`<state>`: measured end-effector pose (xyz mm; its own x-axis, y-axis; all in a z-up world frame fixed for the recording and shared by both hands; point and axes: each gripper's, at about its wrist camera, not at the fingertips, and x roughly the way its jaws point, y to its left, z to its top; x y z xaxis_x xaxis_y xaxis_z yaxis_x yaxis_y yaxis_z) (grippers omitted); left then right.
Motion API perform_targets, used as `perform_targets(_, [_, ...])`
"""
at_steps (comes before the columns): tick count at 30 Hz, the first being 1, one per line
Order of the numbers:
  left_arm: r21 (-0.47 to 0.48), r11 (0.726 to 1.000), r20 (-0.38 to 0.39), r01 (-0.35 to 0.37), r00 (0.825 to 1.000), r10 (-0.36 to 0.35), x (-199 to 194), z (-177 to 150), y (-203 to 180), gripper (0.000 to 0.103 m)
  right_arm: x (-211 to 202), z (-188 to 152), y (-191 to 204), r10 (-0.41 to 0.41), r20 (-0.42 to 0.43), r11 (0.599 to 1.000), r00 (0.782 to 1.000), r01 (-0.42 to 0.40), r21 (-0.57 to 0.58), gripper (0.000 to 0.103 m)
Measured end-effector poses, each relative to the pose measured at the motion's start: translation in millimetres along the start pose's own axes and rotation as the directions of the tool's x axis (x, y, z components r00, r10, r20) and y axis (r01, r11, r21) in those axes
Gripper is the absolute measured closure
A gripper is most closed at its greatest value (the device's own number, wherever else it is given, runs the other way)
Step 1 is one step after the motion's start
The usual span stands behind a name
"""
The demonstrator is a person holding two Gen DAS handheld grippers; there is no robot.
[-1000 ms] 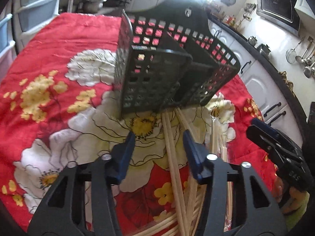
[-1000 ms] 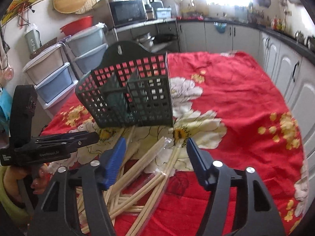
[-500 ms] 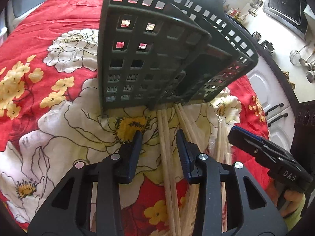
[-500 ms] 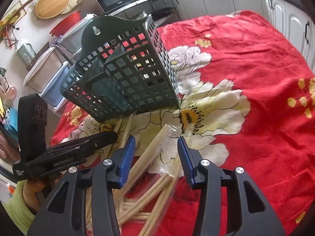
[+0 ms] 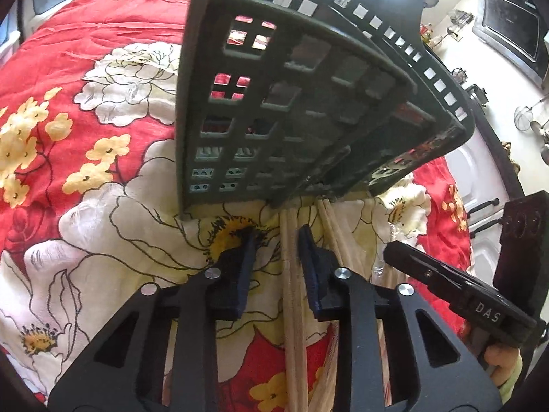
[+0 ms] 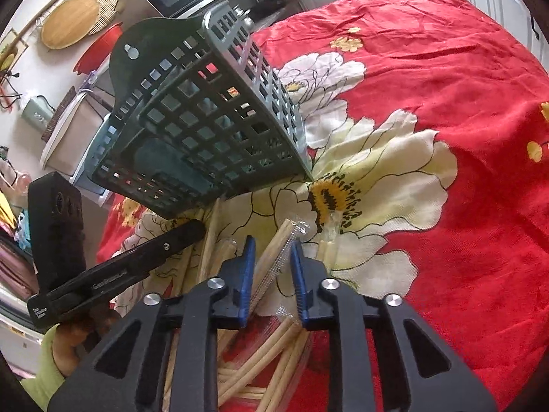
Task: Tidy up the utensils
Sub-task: 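Close the left gripper on a wooden chopstick while the right gripper closes on another, then lift both held chopsticks upright and carry them above the green caddy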
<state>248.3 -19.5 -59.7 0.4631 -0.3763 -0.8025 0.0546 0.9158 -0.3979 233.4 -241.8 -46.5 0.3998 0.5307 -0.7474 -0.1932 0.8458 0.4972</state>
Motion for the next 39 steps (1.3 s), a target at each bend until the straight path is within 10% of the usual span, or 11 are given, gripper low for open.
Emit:
perform_targets(14, [-0.010,0.998,-0.006,0.066,0.998,-0.066,-17.2,-0.1,10.5,0.099,-24.5,5.5,21.9,0.025,0.057,0.998,0.998,-0.022,-0.053,0.090])
perform_targets(39, [0.043,0.987,0.216,0.157,0.963,-0.162,-123.3,9.3,8.8,0.100,-98.7,4.2,88.8,0.094,0.242,0.962,0.966,-0.026,-0.273,0.096])
